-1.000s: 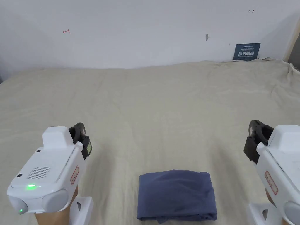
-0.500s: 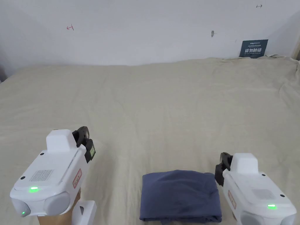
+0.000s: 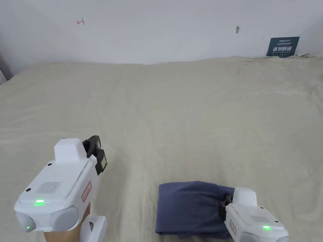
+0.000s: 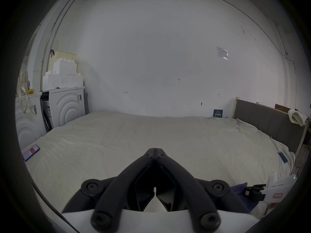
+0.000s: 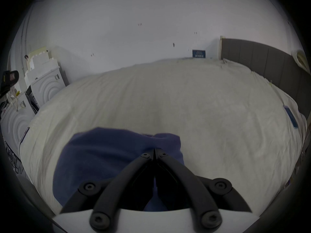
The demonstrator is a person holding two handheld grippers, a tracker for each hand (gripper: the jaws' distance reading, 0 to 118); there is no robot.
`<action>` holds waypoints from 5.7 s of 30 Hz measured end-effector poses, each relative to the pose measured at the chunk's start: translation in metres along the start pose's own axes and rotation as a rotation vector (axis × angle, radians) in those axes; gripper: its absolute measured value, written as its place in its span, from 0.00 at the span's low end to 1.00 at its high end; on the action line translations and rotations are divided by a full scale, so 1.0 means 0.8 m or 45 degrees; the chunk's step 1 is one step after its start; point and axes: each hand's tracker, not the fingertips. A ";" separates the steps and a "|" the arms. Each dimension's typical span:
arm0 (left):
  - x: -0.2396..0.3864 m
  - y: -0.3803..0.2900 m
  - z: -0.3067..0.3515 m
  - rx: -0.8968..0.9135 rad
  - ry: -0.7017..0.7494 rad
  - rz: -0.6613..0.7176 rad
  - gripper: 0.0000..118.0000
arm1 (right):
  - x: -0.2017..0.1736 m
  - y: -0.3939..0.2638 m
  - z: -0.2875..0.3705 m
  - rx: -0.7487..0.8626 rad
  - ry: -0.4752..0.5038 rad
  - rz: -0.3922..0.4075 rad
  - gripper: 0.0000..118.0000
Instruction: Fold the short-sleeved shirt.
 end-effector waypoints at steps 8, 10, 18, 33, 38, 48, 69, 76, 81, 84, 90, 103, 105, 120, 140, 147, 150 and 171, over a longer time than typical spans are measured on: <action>-0.003 -0.014 -0.014 -0.263 -0.147 0.117 0.00 | -0.001 -0.006 -0.003 -0.004 -0.022 0.036 0.00; -0.002 -0.022 -0.026 -0.403 -0.226 0.194 0.00 | -0.001 -0.006 -0.001 -0.003 -0.023 0.044 0.00; 0.018 -0.064 -0.080 -0.844 -0.491 0.265 0.30 | 0.000 -0.006 0.000 -0.002 -0.022 0.059 0.00; 0.052 -0.143 -0.157 -1.270 -0.586 0.365 0.80 | 0.004 -0.006 0.002 -0.001 -0.010 0.035 0.00; 0.059 -0.145 -0.165 -1.290 -0.602 0.366 0.80 | 0.007 -0.008 0.000 -0.001 -0.006 0.027 0.00; 0.083 -0.140 -0.162 -1.315 -0.671 0.310 0.32 | 0.010 -0.009 -0.002 0.000 0.000 0.012 0.00; 0.077 -0.085 -0.142 -1.198 -0.659 0.217 0.07 | 0.003 0.022 0.043 0.117 0.032 0.047 0.00; 0.018 -0.033 -0.140 -1.118 -0.547 0.118 0.06 | -0.008 0.072 0.085 0.295 0.084 0.084 0.00; -0.053 -0.003 -0.136 -1.084 -0.385 0.047 0.06 | -0.017 0.091 0.095 0.349 0.107 0.092 0.00; -0.097 0.015 -0.129 -1.078 -0.268 -0.026 0.06 | -0.023 0.094 0.094 0.357 0.118 0.086 0.00; -0.188 0.049 -0.119 -1.080 -0.010 -0.134 0.06 | -0.038 0.094 0.089 0.351 0.138 0.088 0.00; -0.321 0.034 -0.131 -1.188 0.252 -0.170 0.06 | -0.054 0.100 0.076 0.333 0.130 0.111 0.00; -0.330 0.018 -0.143 -1.209 0.306 -0.178 0.06 | -0.056 0.100 0.074 0.327 0.121 0.123 0.00; -0.336 -0.033 -0.162 -1.202 0.444 -0.142 0.55 | -0.056 0.107 0.074 0.328 0.114 0.143 0.00; -0.261 0.106 -0.060 -0.389 0.351 -0.051 0.99 | -0.044 0.157 0.141 0.531 0.102 0.197 0.00; -0.207 0.162 -0.019 -0.172 0.209 -0.033 0.99 | -0.038 0.185 0.167 0.630 0.076 0.235 0.00; -0.177 0.168 -0.009 -0.109 0.170 -0.080 0.98 | -0.034 0.194 0.178 0.672 0.063 0.241 0.00; -0.002 0.052 0.012 0.312 0.034 -0.217 0.00 | -0.011 0.195 0.209 0.813 -0.010 0.210 0.00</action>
